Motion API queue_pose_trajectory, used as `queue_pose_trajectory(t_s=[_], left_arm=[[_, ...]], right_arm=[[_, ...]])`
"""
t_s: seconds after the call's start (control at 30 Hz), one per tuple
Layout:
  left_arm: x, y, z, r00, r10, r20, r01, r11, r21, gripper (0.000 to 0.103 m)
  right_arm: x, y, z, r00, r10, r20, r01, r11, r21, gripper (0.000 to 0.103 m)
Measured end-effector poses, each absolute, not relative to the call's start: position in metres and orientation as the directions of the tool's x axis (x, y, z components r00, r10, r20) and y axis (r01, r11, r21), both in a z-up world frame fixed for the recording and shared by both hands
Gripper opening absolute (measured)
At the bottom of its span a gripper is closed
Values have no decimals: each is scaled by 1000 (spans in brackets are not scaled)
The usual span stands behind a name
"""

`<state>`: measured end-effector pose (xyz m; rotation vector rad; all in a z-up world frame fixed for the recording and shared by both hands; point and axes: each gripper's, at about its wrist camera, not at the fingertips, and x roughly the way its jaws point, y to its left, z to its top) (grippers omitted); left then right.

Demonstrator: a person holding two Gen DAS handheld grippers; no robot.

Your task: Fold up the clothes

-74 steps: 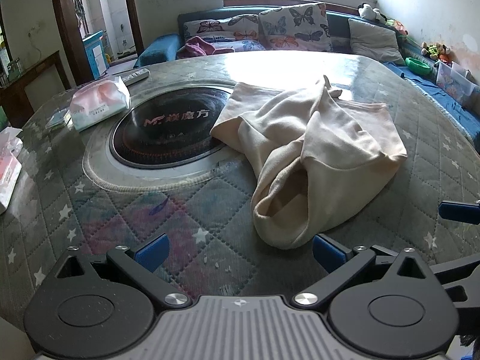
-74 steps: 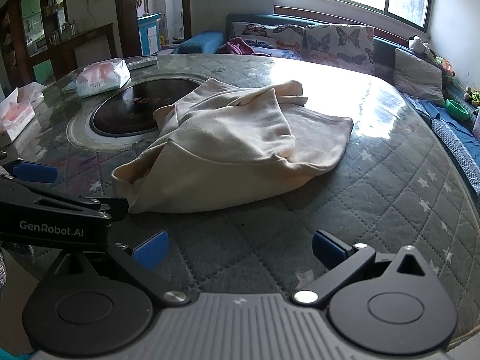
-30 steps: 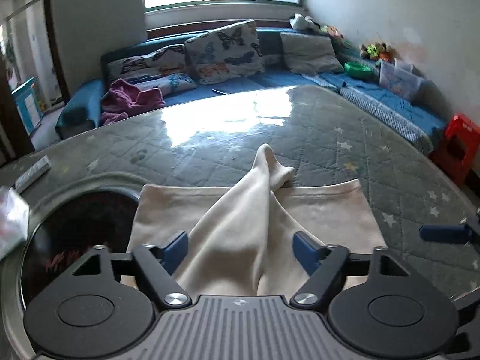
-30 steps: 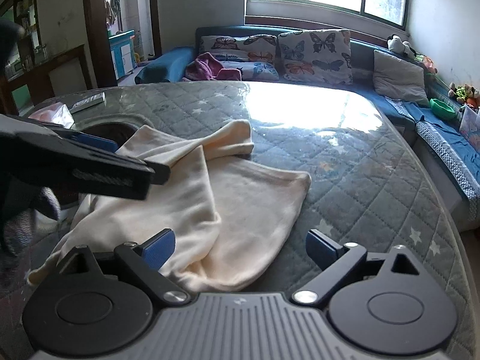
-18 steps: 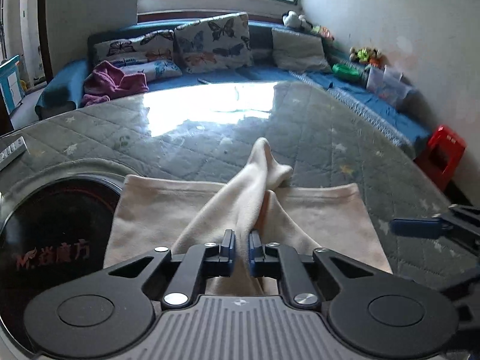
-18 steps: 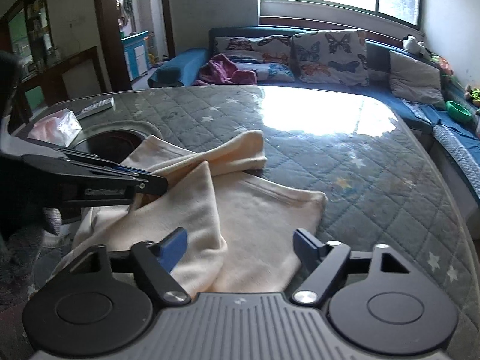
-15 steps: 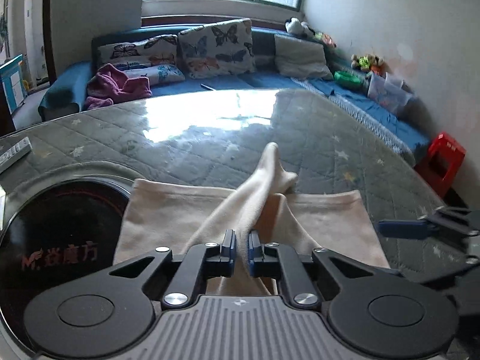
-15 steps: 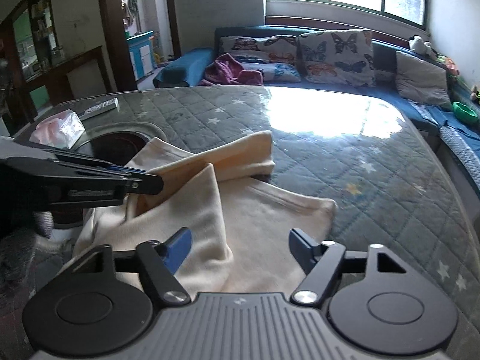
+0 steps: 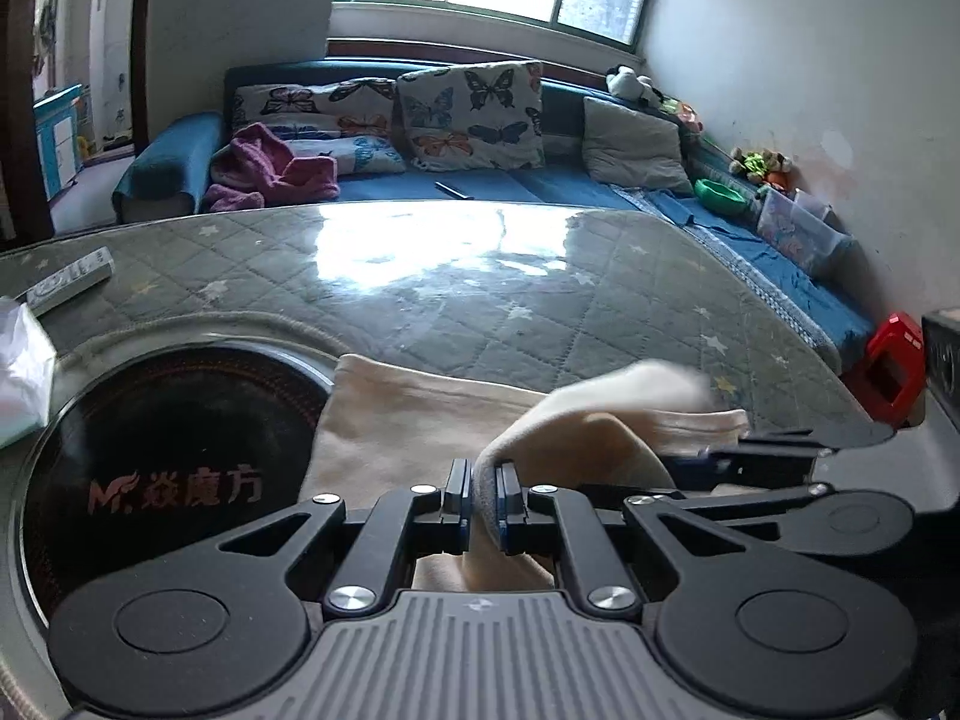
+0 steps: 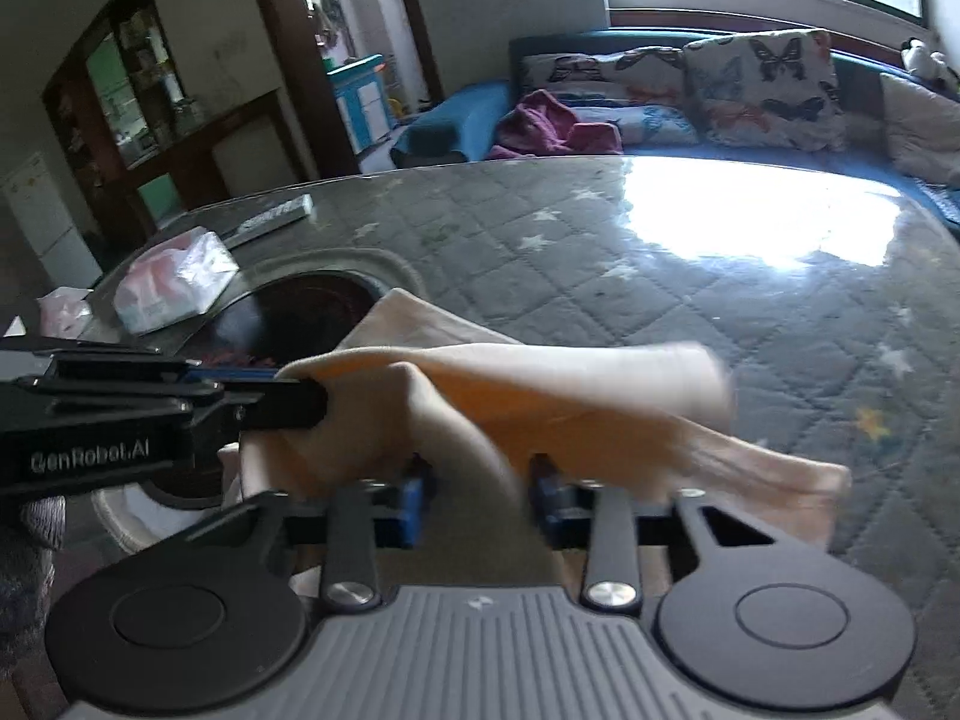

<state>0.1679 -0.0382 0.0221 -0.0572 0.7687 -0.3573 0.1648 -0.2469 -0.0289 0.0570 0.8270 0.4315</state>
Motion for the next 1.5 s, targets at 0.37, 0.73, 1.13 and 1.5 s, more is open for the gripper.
queue_pose_trajectory(t_s=[0.37,0.73,1.13,1.5], left_arm=[[151,-15,23,679,-318,-662,267,947,-181,9],[149,-60,13,668,-319,-673,370,926,-71,51],[132,-4,22,719,-282,-635,227,959,-169,3],[40,99,16,723,-154,-674,9,977,-214,3]], right_arm=[[114,-279,7,725,269,-635,-234,962,140,5],[50,-333,7,737,170,-654,-98,985,145,6],[9,-378,-1,751,79,-656,45,985,169,6],[-17,-420,-12,759,33,-651,151,962,225,7]])
